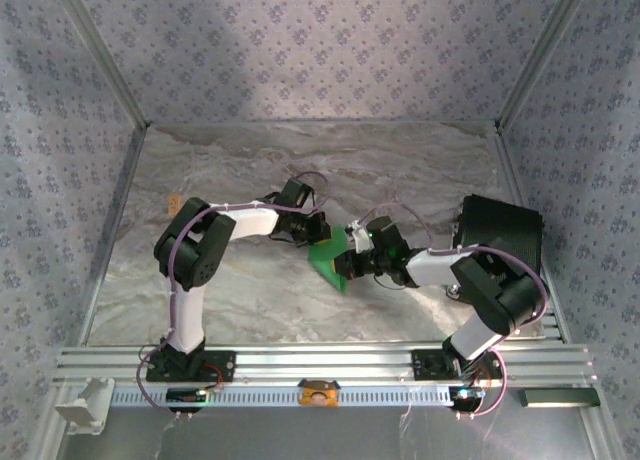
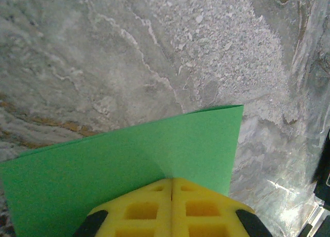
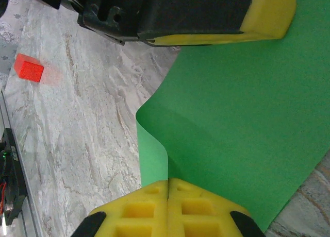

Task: Fold a paper plane with a square sheet of paper (pick it up from the middle)
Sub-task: Third fold the triangle at the center of the table.

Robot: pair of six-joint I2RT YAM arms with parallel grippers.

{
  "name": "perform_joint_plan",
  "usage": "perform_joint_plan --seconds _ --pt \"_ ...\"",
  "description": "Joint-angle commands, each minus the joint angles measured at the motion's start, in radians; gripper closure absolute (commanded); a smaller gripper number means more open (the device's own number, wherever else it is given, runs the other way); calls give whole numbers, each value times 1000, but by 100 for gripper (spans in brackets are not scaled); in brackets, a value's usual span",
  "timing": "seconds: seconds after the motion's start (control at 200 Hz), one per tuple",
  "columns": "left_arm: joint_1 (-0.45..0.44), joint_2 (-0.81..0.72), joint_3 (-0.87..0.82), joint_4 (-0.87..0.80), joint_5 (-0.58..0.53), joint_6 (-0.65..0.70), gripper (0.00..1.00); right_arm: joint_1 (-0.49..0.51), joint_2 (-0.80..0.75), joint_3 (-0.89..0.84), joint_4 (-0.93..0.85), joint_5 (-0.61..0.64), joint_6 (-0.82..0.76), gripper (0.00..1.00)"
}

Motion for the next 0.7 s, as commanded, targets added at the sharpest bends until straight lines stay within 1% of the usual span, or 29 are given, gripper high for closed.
perform_joint_plan --seconds 0.0,0.155,0.405,0.695 --pt "-10 35 -9 -57 -17 15 94 -5 17 20 -24 33 -10 100" --pt "-13 34 -12 -54 -17 12 95 -6 24 27 -49 68 -17 100" --pt "-12 33 -14 -57 -20 12 94 -6 29 30 -42 113 -2 100" --pt "-14 33 -12 -56 -21 10 95 -6 34 45 -73 122 -6 100"
